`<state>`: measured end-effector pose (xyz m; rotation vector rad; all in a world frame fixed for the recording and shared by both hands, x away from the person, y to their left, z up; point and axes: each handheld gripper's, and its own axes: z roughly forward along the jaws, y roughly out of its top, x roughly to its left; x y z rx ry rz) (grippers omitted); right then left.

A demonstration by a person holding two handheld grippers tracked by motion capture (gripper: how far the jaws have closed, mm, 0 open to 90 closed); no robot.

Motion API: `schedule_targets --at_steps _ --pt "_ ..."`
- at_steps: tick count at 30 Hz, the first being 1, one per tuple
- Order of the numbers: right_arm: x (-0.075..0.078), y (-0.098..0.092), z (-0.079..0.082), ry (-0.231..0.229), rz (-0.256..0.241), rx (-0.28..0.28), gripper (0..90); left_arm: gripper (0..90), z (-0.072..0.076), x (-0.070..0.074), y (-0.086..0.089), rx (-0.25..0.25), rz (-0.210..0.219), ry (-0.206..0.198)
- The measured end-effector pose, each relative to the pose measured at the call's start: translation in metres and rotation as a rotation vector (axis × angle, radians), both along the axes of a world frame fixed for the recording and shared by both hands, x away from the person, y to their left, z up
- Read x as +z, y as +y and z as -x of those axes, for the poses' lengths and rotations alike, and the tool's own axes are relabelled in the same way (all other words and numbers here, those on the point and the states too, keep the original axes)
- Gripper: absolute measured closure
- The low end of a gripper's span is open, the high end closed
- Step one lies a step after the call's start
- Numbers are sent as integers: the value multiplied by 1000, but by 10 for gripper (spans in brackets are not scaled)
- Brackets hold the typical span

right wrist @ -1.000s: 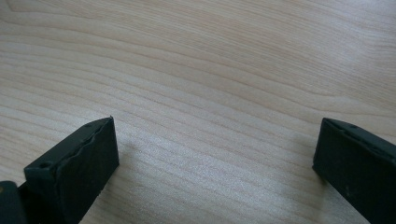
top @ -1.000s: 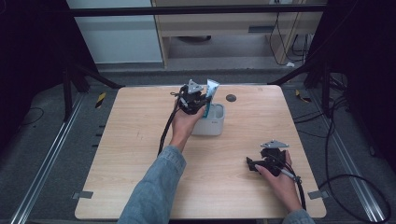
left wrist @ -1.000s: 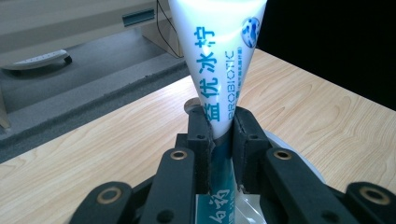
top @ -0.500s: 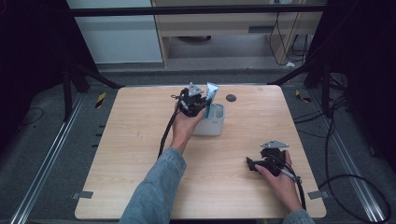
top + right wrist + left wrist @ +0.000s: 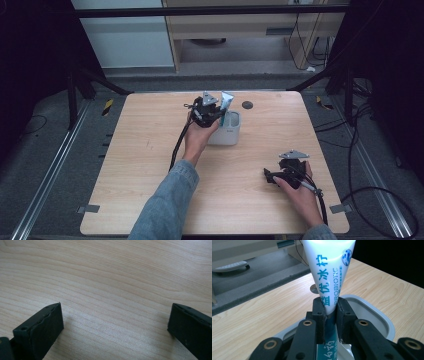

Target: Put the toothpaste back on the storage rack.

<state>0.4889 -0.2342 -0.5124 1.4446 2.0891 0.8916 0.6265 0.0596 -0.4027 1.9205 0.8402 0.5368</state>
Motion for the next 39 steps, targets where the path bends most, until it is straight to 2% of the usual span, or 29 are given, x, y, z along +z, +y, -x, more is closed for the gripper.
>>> schedule_targets --at_steps 9,14,25,36,39 --pt "0 0 0 0 2 0 4 784 0 -3 -1 1 -9 9" --pt "0 0 0 0 2 1 4 784 1 -3 -1 -3 -30 8" --pt "0 0 0 0 -1 0 4 783 1 -5 -1 -2 -27 18" --pt "0 0 0 0 0 0 4 778 -1 -1 -1 0 -37 52" --pt "0 0 0 0 1 0 4 776 -3 0 -3 6 -29 62"
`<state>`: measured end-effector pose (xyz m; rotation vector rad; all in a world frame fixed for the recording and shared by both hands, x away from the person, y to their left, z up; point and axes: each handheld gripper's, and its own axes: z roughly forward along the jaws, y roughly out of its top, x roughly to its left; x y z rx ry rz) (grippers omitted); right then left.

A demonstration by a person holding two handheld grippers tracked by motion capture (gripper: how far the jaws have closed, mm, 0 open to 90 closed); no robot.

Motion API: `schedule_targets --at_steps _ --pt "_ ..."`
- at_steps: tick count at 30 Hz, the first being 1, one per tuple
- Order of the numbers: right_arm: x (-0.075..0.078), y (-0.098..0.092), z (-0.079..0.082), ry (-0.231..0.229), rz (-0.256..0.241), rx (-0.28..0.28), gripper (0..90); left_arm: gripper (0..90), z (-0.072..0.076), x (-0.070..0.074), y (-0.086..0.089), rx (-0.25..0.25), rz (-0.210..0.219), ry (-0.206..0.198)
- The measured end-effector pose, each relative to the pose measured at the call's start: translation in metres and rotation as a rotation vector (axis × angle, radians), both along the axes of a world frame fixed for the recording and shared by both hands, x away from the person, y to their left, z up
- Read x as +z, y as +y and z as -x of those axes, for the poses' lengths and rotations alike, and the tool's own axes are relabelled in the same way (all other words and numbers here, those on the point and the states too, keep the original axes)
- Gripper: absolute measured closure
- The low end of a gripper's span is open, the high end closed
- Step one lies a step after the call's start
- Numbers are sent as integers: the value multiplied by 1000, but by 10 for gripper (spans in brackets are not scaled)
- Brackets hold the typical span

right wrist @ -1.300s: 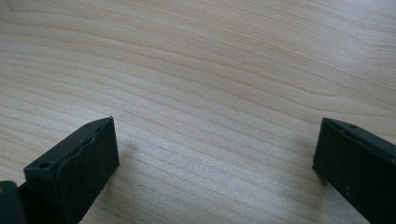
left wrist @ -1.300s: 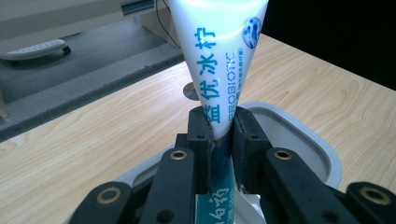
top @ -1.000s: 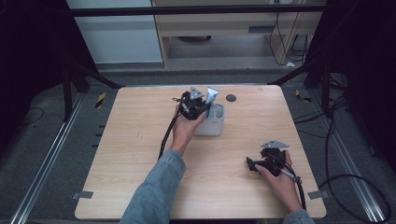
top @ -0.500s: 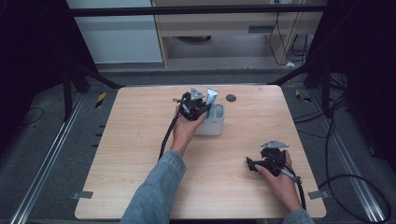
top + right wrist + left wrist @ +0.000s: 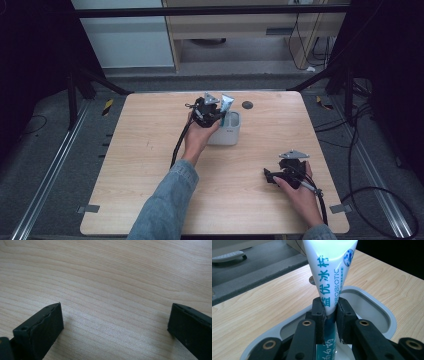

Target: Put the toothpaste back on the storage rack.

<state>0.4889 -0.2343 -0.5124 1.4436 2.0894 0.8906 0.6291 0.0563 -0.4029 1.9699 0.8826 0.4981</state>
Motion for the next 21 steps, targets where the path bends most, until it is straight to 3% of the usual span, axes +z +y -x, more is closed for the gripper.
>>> schedule_targets --at_steps 6,21 --pt "0 0 0 0 3 0 4 770 2 0 -4 -24 -28 -7" --pt "0 0 0 -1 1 0 4 758 3 1 -4 -21 -17 5"
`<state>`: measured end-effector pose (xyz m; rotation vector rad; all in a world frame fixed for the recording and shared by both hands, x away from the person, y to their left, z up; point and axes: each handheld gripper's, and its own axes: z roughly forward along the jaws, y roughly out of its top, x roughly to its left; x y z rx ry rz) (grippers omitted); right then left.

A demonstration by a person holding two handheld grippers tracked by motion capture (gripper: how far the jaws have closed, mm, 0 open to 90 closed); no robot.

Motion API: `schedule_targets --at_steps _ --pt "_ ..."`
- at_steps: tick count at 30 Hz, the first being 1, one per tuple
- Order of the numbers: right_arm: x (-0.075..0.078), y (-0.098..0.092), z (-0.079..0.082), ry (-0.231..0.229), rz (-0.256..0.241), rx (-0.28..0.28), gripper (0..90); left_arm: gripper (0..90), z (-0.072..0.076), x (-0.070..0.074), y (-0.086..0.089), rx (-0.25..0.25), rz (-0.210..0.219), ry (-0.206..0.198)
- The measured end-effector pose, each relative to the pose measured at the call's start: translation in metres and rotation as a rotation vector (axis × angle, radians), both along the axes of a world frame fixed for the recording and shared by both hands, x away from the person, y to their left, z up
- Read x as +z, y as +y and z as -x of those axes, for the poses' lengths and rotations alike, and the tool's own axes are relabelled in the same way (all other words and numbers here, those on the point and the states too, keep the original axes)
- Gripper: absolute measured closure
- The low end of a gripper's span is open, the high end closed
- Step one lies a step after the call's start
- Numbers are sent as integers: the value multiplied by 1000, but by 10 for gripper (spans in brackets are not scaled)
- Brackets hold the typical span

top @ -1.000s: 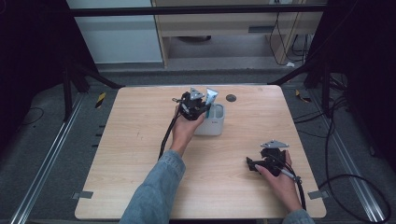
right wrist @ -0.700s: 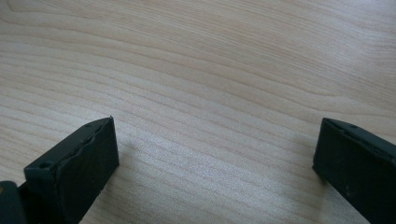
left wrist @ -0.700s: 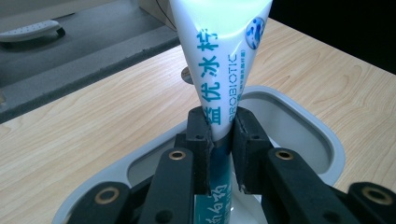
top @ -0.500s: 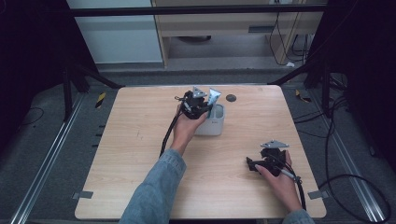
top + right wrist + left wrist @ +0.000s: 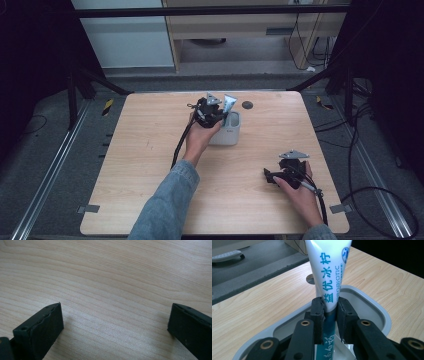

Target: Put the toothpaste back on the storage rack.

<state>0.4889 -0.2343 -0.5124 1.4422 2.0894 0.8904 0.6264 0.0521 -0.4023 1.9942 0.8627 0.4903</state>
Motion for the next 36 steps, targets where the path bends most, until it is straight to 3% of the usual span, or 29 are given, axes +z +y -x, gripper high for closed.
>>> schedule_targets --at_steps 5,14,18,25,31,36 --pt "0 0 0 3 -4 -1 4 728 1 3 2 2 5 -2" --pt "0 0 0 1 1 0 4 658 7 9 3 0 -43 -37" --pt "0 0 0 -1 1 -2 4 625 9 10 3 9 -43 -37" --pt "0 0 0 -1 0 -2 4 519 12 9 2 16 -72 -40" --pt "0 0 0 -1 -1 -1 4 366 15 10 1 16 -99 -46" --pt "0 0 0 0 0 -1 4 303 18 11 1 1 -96 -39"
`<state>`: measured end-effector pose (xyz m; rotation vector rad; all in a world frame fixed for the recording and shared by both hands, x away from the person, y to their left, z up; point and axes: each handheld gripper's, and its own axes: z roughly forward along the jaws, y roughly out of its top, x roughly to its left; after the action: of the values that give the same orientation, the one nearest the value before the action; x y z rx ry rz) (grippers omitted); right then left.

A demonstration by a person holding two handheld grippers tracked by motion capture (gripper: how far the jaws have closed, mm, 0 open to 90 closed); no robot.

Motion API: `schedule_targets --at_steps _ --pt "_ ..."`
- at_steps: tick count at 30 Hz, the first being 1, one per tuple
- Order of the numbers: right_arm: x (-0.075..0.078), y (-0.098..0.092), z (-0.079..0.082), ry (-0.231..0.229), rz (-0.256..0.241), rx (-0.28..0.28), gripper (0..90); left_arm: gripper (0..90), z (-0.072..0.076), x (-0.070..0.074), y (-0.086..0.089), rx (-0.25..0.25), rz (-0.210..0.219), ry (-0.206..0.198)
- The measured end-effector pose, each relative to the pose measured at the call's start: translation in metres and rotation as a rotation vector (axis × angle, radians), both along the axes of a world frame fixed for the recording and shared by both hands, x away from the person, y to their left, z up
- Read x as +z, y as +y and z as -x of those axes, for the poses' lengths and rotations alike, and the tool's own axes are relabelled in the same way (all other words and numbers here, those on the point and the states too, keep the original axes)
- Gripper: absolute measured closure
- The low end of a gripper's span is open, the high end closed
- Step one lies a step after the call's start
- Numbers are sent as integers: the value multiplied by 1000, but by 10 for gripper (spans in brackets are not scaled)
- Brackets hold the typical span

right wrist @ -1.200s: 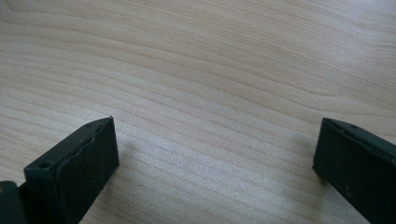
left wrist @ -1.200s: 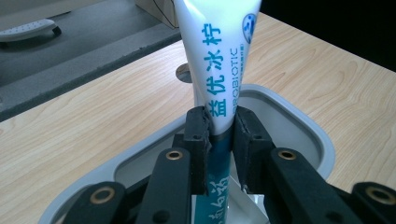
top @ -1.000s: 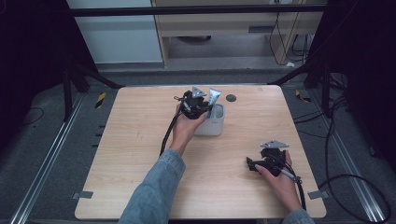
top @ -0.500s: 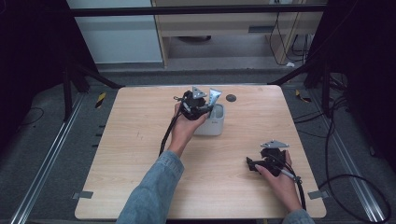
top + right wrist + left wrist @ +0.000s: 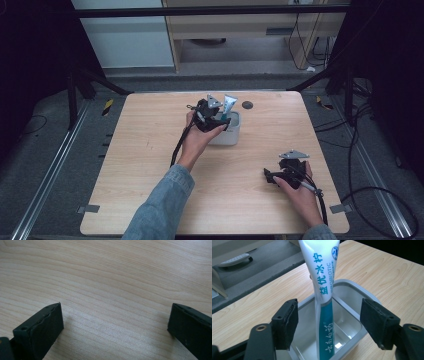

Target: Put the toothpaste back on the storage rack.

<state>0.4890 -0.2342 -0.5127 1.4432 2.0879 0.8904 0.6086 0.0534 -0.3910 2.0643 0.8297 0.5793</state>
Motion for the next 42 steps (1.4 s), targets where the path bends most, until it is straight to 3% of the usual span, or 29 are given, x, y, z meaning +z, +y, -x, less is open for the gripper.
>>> schedule_targets --at_steps 3,5,11,16,29,36,42 --pt "0 0 0 1 0 0 4 239 2 2 -1 -14 0 10" --pt "0 0 0 0 0 0 4 155 6 3 -2 -1 -24 9" --pt "0 0 0 0 0 0 4 113 17 9 -2 -19 -21 11" --pt "0 0 0 0 0 0 4 55 24 10 -2 -24 -28 36" --pt "0 0 0 0 0 0 4 28 55 6 -1 -95 -48 34" --pt "0 0 0 -1 0 1 4 29 67 9 15 -106 -58 17" --pt "0 0 0 1 -2 0 4 33 80 8 36 -88 -62 18"
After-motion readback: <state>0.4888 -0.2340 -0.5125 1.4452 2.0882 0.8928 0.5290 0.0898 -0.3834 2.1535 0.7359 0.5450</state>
